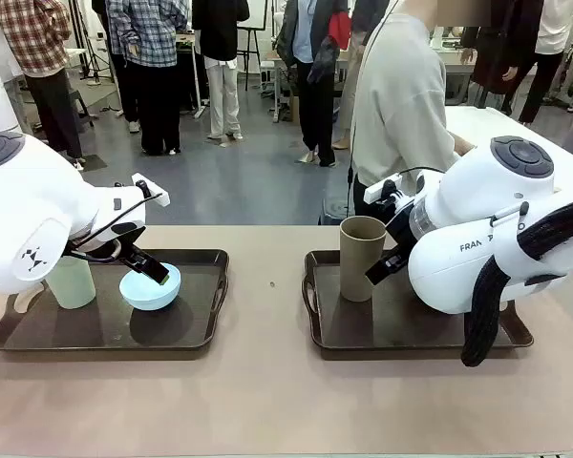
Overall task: Set up a tray with a mat and arrange the tableware.
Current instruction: Pick up the Picnic Bowl and Reusable plastic cup from the Handle tray in front of the human's position and hold them in the air.
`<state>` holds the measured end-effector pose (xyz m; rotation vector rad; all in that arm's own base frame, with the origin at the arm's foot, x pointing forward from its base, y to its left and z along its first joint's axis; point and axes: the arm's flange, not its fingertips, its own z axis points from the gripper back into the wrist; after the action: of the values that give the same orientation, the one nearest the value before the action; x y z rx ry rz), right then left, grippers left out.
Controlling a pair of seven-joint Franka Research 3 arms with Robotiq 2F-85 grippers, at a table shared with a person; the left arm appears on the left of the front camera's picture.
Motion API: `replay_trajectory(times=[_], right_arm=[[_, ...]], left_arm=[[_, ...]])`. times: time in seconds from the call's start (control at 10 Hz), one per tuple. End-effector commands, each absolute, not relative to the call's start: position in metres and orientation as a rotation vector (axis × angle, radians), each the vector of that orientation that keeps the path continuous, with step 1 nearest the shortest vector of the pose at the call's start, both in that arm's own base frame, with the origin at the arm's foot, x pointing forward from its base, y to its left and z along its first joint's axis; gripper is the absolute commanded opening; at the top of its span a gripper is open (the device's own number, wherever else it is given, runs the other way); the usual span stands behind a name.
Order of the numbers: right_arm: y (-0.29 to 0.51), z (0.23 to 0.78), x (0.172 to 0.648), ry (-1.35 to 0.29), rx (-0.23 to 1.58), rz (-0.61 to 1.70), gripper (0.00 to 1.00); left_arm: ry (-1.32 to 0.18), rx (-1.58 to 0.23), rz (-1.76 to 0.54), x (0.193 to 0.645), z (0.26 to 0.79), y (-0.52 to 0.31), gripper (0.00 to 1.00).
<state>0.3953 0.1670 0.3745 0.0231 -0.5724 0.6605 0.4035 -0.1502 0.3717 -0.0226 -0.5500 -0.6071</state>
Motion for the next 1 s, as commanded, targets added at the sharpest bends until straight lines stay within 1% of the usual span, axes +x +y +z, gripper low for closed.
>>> replay_trajectory(times=[0.0, 0.9], right_arm=[[0.1671, 0.3744, 0.3952, -0.572, 0.023, 0.661, 1.0], [0.1671, 0.3744, 0.3952, -0.572, 0.023, 0.661, 1.0]], left_arm=[[-0.55, -0.023, -0.607, 0.4035, 0.3717, -0.1502, 1.0], [-0.55, -0.023, -0.607, 0.4035, 0.3717, -0.1502, 1.0]])
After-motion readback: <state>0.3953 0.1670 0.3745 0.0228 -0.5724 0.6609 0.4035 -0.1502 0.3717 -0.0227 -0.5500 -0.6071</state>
